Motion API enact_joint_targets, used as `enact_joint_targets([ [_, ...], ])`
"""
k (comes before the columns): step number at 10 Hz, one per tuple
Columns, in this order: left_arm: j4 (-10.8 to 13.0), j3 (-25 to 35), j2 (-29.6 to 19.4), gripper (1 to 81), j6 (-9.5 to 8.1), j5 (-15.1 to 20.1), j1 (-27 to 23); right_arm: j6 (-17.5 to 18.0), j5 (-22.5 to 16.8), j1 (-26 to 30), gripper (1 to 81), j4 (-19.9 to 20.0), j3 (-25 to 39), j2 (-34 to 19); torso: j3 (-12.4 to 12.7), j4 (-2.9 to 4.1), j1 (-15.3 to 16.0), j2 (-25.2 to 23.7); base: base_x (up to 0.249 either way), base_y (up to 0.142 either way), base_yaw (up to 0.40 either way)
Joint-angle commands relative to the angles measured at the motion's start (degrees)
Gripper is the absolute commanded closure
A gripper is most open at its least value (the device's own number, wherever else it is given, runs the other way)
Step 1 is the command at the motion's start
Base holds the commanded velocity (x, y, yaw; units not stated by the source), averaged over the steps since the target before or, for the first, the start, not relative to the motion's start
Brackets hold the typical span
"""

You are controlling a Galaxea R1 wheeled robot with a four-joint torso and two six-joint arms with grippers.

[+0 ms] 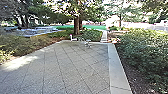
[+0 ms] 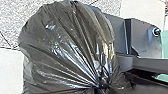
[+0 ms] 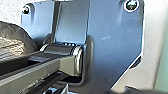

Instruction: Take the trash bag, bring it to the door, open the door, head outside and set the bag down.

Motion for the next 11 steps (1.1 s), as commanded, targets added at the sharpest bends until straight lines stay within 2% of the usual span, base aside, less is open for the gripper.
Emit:
enact_joint_targets([
  [1,-0.4,1.9,-0.9,81.1,0.02,3.5,-2.9,-0.2,-3.8,2.5,1.0,0.0,0.2,0.2,-4.0,1.9,0.1,0.0,0.0,0.0,0.0],
  [2,-0.4,3.1,-1.5,81.1,0.02,3.4,-2.9,-0.2,-3.8,2.5,1.0,-0.1,0.2,0.2,-5.6,2.29,0.1,0.0,0.0,0.0,0.0],
  [3,-0.4,6.3,-3.2,81.1,0.02,3.5,-3.2,-0.2,-3.8,2.5,1.0,-0.1,0.2,0.2,-5.8,1.18,0.1,0.0,0.0,0.0,0.0],
  [4,-0.5,10.4,-5.5,81.1,0.02,3.5,-3.6,-0.2,-3.8,2.5,1.0,-0.1,0.2,0.1,-4.0,1.38,0.1,0.0,0.0,0.0,0.0],
  [7,-0.5,20.2,-11.2,81.1,-0.15,3.9,-5.1,-0.2,-3.8,2.4,1.0,0.0,0.2,0.0,-5.3,1.38,0.1,0.1,0.0,0.0,0.0],
  [9,-1.7,26.1,-15.2,81.1,-0.15,4.0,-6.7,-0.2,-3.8,2.4,1.0,0.1,0.1,0.0,-11.0,1.4,0.1,0.1,0.0,0.0,0.0],
  [11,-3.7,32.0,-19.9,81.1,-0.15,4.1,-8.8,-0.1,-3.8,2.5,1.0,0.2,0.0,-0.1,-14.1,1.4,0.1,0.1,0.0,0.0,0.0],
])
